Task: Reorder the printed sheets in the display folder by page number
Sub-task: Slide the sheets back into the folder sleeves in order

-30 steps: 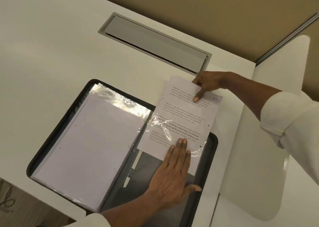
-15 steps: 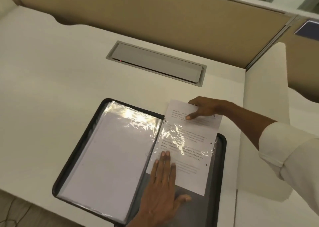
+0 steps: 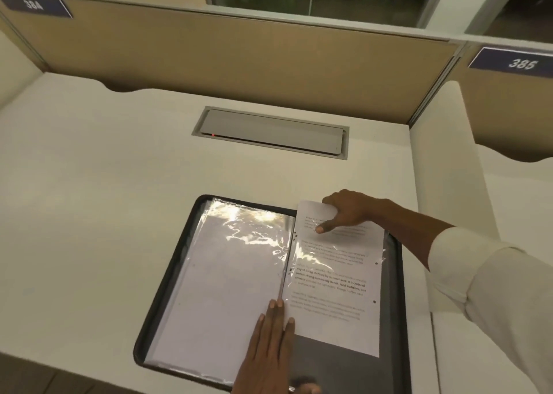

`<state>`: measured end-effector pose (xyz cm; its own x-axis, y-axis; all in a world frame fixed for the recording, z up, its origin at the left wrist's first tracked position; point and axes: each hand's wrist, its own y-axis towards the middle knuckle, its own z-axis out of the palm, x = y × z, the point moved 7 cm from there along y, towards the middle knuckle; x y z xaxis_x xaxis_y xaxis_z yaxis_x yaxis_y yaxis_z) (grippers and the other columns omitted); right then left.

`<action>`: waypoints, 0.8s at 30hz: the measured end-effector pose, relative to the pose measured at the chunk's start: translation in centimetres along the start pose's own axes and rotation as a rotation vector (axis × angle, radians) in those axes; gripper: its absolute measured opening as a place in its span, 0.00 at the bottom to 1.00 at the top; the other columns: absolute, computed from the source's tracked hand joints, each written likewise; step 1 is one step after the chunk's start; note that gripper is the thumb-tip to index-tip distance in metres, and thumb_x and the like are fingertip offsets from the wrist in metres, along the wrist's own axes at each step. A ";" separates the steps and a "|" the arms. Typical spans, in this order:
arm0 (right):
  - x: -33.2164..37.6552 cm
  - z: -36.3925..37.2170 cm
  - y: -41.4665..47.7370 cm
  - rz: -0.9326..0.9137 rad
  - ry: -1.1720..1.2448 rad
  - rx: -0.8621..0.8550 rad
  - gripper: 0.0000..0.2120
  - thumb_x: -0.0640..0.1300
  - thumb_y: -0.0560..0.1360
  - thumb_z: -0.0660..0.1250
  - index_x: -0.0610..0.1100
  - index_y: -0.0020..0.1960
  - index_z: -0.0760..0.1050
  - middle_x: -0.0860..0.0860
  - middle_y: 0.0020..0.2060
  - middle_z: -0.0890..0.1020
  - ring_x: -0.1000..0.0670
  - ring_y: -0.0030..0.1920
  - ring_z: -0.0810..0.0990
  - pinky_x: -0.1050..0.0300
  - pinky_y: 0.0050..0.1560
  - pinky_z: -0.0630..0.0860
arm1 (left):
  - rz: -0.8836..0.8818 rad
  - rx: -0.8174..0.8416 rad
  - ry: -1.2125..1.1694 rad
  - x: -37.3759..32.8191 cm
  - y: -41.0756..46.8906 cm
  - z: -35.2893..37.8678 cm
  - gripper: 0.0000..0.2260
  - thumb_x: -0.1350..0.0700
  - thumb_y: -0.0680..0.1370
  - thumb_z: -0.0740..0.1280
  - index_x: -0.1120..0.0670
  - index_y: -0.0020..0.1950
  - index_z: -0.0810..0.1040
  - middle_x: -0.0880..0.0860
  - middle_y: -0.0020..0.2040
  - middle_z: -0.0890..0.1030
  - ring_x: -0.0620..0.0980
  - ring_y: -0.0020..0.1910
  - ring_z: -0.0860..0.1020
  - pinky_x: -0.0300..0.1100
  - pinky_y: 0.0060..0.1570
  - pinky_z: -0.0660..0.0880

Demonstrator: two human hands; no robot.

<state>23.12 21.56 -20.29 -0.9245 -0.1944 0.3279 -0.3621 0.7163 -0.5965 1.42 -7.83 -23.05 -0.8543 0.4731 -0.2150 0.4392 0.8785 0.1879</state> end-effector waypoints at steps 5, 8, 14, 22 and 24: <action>1.1 -0.3 -1.0 0.022 -0.140 -0.126 0.37 0.74 0.65 0.76 0.53 0.62 0.71 0.55 0.50 0.81 0.51 0.48 0.80 0.54 0.46 0.74 | 0.084 -0.076 0.099 0.8 -1.5 1.0 0.28 0.50 0.79 0.75 0.58 0.75 0.71 0.64 0.78 0.70 0.65 0.76 0.72 0.57 0.69 0.71; 1.3 0.0 -0.8 0.038 -0.049 -0.162 0.38 0.65 0.65 0.81 0.53 0.68 0.70 0.52 0.55 0.83 0.49 0.52 0.81 0.49 0.53 0.79 | 0.126 -0.069 0.093 1.5 -1.9 1.0 0.31 0.49 0.77 0.78 0.58 0.75 0.71 0.64 0.77 0.72 0.64 0.76 0.72 0.57 0.71 0.72; 0.6 1.1 -0.1 0.102 -0.001 -0.147 0.35 0.49 0.64 0.85 0.52 0.66 0.71 0.50 0.57 0.82 0.45 0.57 0.80 0.47 0.57 0.77 | 0.187 -0.080 0.095 1.9 -2.0 0.5 0.21 0.45 0.86 0.60 0.57 0.72 0.73 0.63 0.75 0.75 0.63 0.74 0.74 0.55 0.63 0.81; 0.6 2.0 -0.2 0.097 0.215 -0.058 0.21 0.53 0.80 0.72 0.50 0.68 0.69 0.43 0.63 0.79 0.45 0.62 0.78 0.53 0.57 0.70 | 0.175 0.027 0.107 1.9 -2.2 -0.1 0.31 0.36 0.80 0.70 0.58 0.72 0.80 0.64 0.77 0.72 0.64 0.77 0.70 0.57 0.68 0.77; 1.0 1.8 -0.4 0.119 0.225 -0.106 0.29 0.59 0.74 0.78 0.51 0.67 0.68 0.47 0.57 0.80 0.46 0.56 0.79 0.53 0.53 0.71 | 0.166 0.060 0.099 1.9 -2.2 0.1 0.32 0.34 0.79 0.70 0.57 0.72 0.80 0.64 0.78 0.70 0.64 0.78 0.69 0.57 0.69 0.77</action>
<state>22.13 19.92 -21.07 -0.9058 0.0404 0.4218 -0.2273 0.7939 -0.5641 -1.16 -8.87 -23.99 -0.7905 0.6058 -0.0899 0.5898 0.7926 0.1545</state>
